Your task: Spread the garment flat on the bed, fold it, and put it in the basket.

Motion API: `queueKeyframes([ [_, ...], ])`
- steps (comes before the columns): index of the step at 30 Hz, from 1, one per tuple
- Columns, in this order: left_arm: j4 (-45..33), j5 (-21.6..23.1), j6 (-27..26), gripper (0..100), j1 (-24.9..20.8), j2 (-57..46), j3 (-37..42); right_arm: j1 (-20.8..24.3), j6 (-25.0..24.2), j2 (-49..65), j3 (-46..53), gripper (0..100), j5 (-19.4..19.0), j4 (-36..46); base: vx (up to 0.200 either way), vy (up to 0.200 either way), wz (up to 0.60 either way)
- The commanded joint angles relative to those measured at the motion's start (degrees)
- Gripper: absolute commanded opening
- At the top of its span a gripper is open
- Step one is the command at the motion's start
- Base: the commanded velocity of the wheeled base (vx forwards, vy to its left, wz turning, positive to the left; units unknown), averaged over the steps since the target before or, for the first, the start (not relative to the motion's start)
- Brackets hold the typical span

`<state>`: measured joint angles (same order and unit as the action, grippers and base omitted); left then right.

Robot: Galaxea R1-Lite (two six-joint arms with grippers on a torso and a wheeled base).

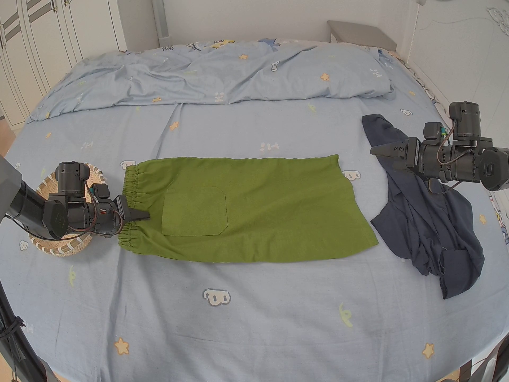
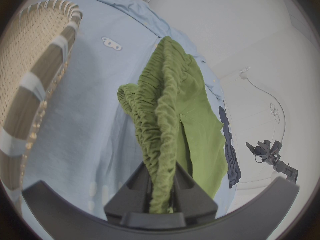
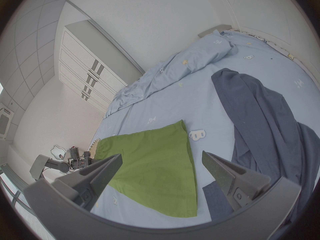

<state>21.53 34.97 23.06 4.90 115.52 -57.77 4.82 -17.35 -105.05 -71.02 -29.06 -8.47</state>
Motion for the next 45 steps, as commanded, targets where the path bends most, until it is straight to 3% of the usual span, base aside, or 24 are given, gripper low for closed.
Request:
queueKeyframes([
  [1, -0.52, 0.01, -0.21, 0, 0.28, -0.82, -0.68, 0.02, 0.12, -3.23, -0.52, 100, 0.06, 0.12, 0.0, 0.0, 0.0],
  [11, -1.67, 0.01, -1.09, 0, 0.99, -0.29, -1.2, 1.6, 0.82, -16.24, -3.95, 100, 2.61, 0.56, 0.0, 0.0, 0.0],
  [29, -1.67, 0.01, -1.09, 0, 0.9, -0.29, -1.2, 3.09, 9.09, -16.68, -4.04, 100, 1.73, 10.41, 0.0, 0.0, 0.0],
  [34, -1.67, 0.01, -1.09, 0, 0.9, -0.29, -1.2, 3.01, 9.35, -17.47, -4.83, 100, -2.84, 11.72, 0.0, 0.0, 0.0],
  [36, -1.67, 0.01, -1.09, 0, 0.9, -0.38, -1.2, 3.01, 9.35, -17.56, -4.83, 100, -3.02, 11.72, 0.0, 0.0, 0.0],
  [38, -1.67, 0.01, -1.09, 0, 0.72, -0.56, -0.94, 3.01, 9.35, -18.35, -5.71, 100, -6.01, 11.64, 0.0, 0.0, 0.0],
  [45, -1.67, 0.01, -1.09, 0, 0.72, -0.73, -0.76, 3.18, 9.35, -20.37, -6.85, 100, -6.62, 12.6, 0.0, 0.0, 0.0],
])
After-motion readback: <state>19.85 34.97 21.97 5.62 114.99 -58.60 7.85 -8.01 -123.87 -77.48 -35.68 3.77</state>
